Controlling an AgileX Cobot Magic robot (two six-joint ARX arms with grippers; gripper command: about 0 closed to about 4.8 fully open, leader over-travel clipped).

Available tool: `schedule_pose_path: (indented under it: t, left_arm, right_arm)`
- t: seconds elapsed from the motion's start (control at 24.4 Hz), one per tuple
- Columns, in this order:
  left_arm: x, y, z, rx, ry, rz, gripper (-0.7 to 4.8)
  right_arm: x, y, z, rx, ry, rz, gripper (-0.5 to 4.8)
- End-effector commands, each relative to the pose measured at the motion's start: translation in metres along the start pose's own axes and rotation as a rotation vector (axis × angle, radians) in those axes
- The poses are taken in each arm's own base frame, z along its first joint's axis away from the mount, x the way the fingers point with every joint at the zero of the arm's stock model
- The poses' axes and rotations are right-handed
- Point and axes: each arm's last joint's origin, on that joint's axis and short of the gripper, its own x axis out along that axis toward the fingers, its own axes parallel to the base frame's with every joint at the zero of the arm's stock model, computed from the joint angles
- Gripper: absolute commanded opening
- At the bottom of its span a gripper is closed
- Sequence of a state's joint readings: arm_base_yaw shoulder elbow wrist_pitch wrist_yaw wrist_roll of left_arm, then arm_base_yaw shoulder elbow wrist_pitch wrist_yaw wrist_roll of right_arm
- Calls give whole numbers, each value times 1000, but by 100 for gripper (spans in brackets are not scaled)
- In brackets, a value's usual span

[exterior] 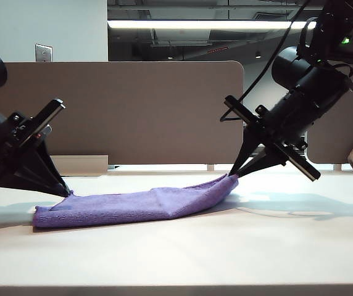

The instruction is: Fold the bottom of the cloth upward, then fold it vertically to form a square shape.

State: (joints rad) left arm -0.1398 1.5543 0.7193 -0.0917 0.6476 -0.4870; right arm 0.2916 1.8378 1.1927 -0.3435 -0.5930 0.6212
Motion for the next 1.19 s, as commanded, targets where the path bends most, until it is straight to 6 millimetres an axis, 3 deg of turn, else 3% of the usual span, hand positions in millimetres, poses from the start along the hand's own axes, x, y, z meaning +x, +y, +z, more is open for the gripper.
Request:
schedule_pose_path:
  t: [0.04,0.33,0.57,0.86,1.19]
  left_arm:
    - [0,1,-2,-16,25,6,-3]
    - [3,5,-4,-37,54,11,-3]
    - [3,3,-2,9,47,-36,-3]
    - [3,2,-1,14,34,-41,-3]
    - [-18,-22,10,97,-110,-117,-3]
  right_arm:
    - [-3,11,0,-92,-8,43,-2]
    - [-9,45,-13,-226,4,109,-2]
    - [5,67,-32,-289,68,153,-2]
    - [13,79,-44,-327,116,195,-2]
    - [19,107,-57,-392,128,249,-2]
